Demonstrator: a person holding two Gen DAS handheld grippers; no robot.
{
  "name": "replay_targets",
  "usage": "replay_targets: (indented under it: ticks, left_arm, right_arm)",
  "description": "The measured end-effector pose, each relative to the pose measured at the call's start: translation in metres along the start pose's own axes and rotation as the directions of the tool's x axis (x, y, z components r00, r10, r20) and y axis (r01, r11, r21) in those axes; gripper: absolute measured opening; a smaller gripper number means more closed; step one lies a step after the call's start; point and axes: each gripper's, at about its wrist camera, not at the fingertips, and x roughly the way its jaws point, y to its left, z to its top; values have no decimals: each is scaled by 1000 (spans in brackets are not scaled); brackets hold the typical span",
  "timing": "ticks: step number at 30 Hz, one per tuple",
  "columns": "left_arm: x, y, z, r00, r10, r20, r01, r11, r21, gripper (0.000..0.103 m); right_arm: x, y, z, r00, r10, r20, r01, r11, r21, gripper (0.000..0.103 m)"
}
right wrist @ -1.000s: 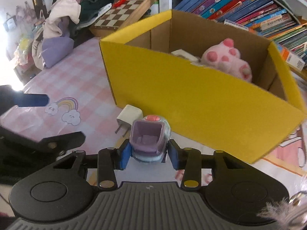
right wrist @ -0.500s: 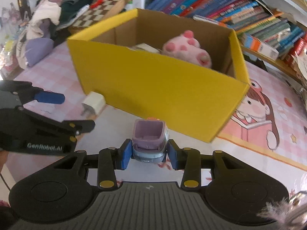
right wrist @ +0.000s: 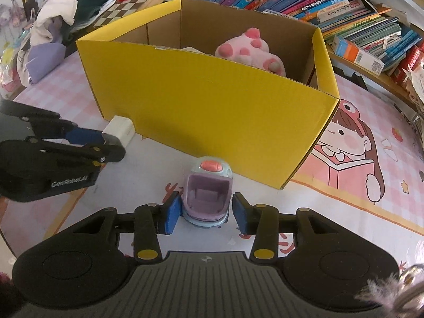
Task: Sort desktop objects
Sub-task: 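Close the left gripper on the white plug while the right gripper grasps the lilac toy car, then lift and carry the white plug and toy car over the yellow box with both grippers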
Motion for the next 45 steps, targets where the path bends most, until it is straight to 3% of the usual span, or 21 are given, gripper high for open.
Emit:
replay_targets:
  ticks: [7,13,45]
  left_arm:
    - [-10,-2,-6,999,-46,-10,46,999,15,20]
    - [-23,-1,-8,998,-61,7,61,998,27,20]
    - [-103,-1,9,964,-165,210,155,986,62,20]
  right_arm:
    - [7,4,2,1000,6,-21,-6,1000,0,46]
    - [6,1,0,1000,5,-20,-4,1000,30,41]
    - [-91,3,23,983,49,175,-58,997,46,40]
